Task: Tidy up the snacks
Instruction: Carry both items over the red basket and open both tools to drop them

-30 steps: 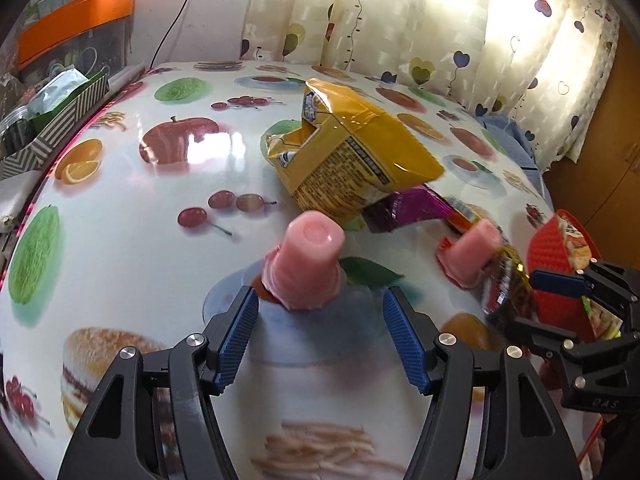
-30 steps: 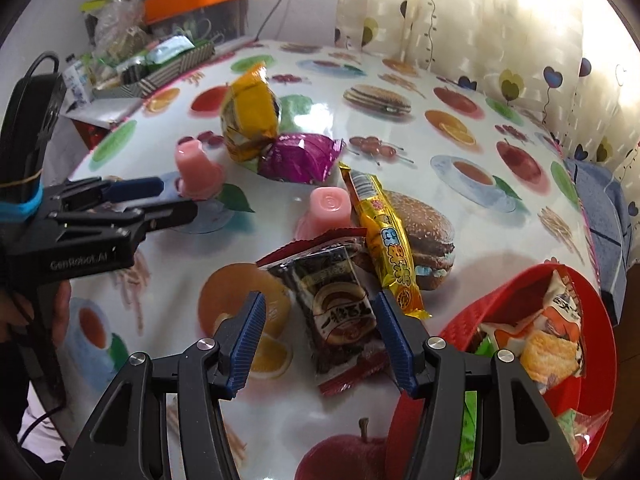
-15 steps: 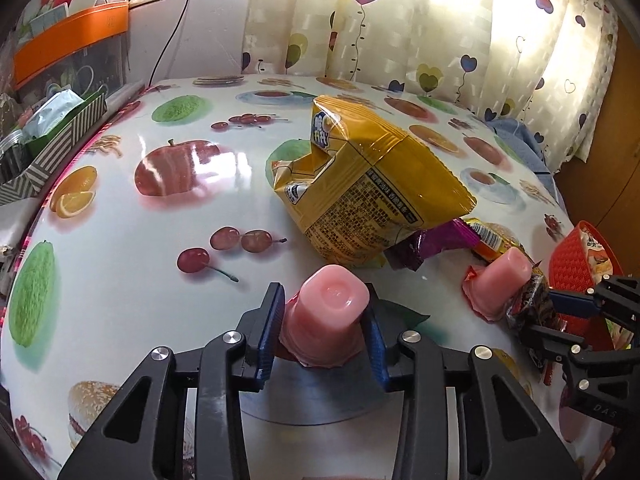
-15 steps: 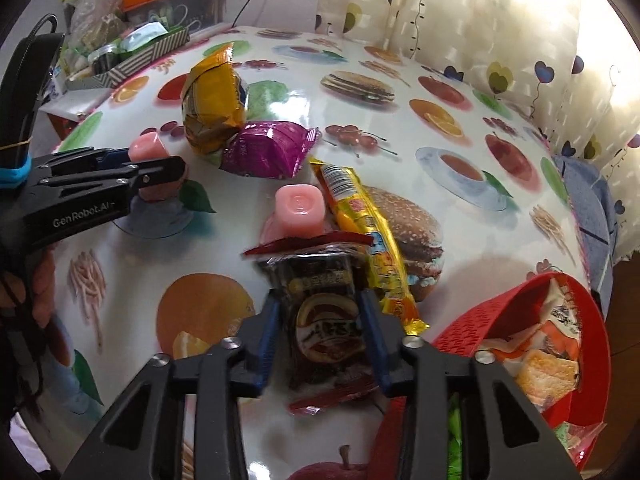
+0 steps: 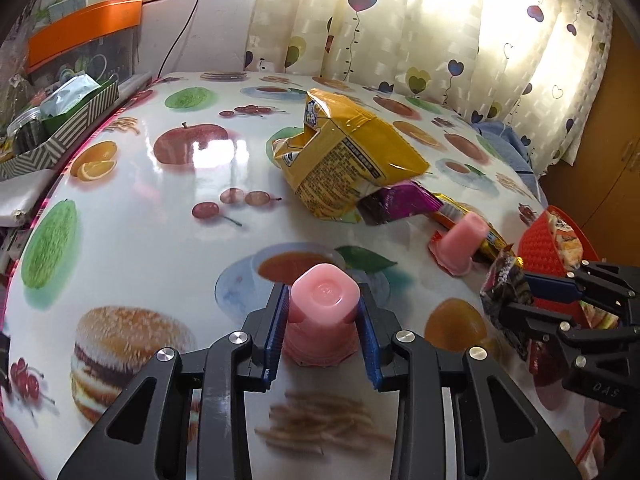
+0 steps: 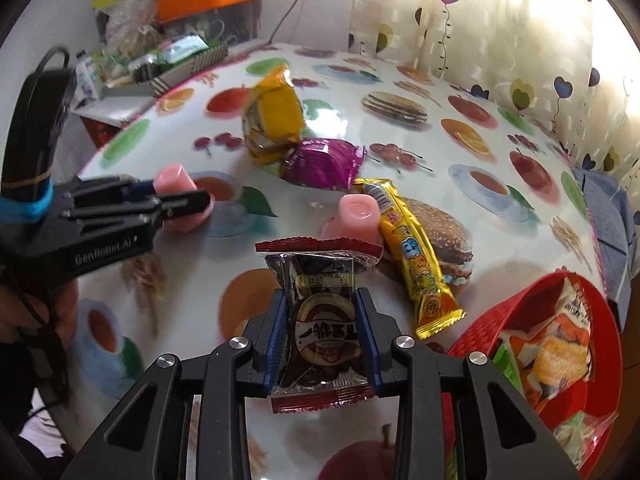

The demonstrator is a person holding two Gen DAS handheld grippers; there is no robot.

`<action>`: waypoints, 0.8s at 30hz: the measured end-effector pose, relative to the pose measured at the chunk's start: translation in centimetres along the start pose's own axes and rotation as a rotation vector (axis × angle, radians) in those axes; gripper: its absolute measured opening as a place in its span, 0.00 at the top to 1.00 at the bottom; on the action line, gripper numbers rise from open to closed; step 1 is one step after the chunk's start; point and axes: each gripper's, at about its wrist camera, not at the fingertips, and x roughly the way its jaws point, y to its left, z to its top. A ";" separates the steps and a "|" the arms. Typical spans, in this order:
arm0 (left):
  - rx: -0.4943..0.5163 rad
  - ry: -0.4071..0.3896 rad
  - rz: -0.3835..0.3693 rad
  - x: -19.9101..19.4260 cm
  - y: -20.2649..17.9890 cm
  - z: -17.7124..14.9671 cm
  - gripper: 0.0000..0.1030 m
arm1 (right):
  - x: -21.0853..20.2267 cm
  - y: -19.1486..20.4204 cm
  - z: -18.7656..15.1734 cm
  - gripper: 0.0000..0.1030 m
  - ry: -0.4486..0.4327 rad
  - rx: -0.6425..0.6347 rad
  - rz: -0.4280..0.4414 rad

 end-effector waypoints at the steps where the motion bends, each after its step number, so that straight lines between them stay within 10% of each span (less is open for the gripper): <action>1: -0.002 -0.001 -0.005 -0.4 -0.1 -0.2 0.66 | -0.3 0.0 -0.1 0.70 -0.011 0.009 0.009; 24: 0.103 -0.061 -0.102 -6.9 -7.5 -0.5 0.66 | -8.0 -1.2 -3.1 0.70 -0.179 0.107 0.047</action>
